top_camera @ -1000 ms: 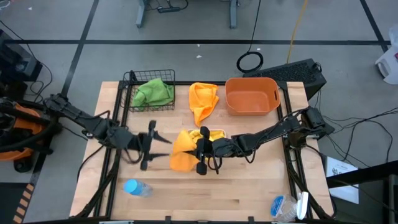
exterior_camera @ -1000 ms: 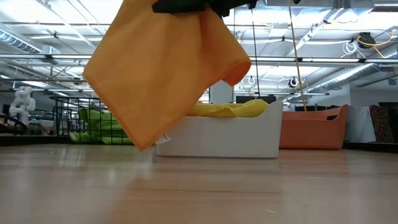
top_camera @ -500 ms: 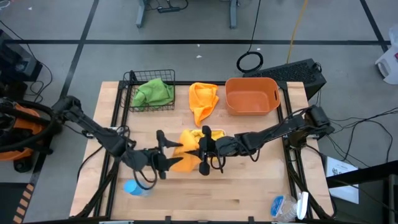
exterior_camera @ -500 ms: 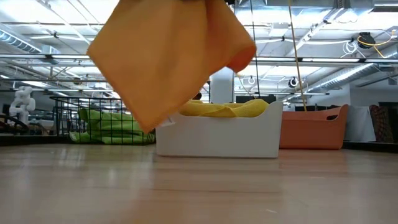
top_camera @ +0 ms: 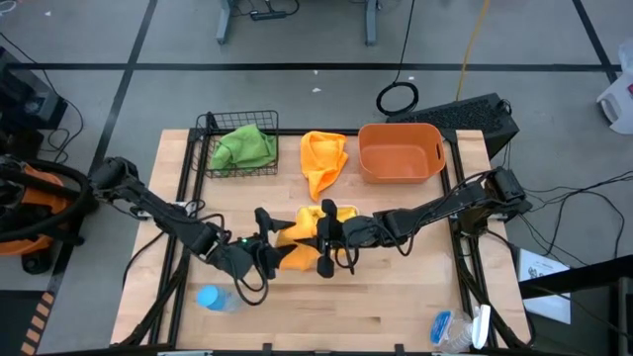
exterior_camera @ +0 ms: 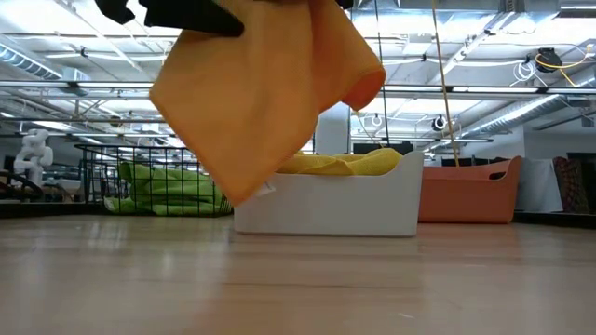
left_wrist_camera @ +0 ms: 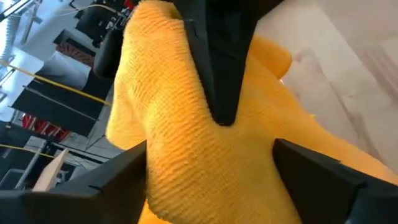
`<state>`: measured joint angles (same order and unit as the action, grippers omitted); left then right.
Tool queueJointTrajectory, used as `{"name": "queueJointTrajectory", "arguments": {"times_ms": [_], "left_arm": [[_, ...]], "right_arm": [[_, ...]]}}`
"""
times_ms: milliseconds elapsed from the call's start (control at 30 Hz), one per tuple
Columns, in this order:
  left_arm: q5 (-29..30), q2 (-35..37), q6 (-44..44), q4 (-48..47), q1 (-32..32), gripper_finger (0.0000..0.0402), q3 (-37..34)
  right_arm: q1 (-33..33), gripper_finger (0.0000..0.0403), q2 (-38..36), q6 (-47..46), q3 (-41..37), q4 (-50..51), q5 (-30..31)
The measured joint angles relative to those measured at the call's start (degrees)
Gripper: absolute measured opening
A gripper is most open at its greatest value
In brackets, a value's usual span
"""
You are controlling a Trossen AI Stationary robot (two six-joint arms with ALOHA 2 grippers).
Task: Sort microfiber towel by color & place in baskets
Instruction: Put the bottom orange microfiber towel into the orange bin
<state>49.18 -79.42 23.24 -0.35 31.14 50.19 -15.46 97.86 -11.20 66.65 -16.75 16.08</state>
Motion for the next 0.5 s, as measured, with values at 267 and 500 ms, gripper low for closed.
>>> {"name": "queueJointTrajectory", "arguments": {"times_ms": [267, 500], "left_arm": [[0.4, 0.0, 0.2, 2.2, -0.1, 0.0147, 0.0], [0.4, 0.0, 2.7, 3.0, -0.2, 0.0024, -0.1]], "right_arm": [[-0.1, 0.0026, 0.0, 0.0, 0.0, 0.6, 0.0], [-0.2, 0.0143, -1.4, -0.2, 0.1, 10.5, 0.0]]}}
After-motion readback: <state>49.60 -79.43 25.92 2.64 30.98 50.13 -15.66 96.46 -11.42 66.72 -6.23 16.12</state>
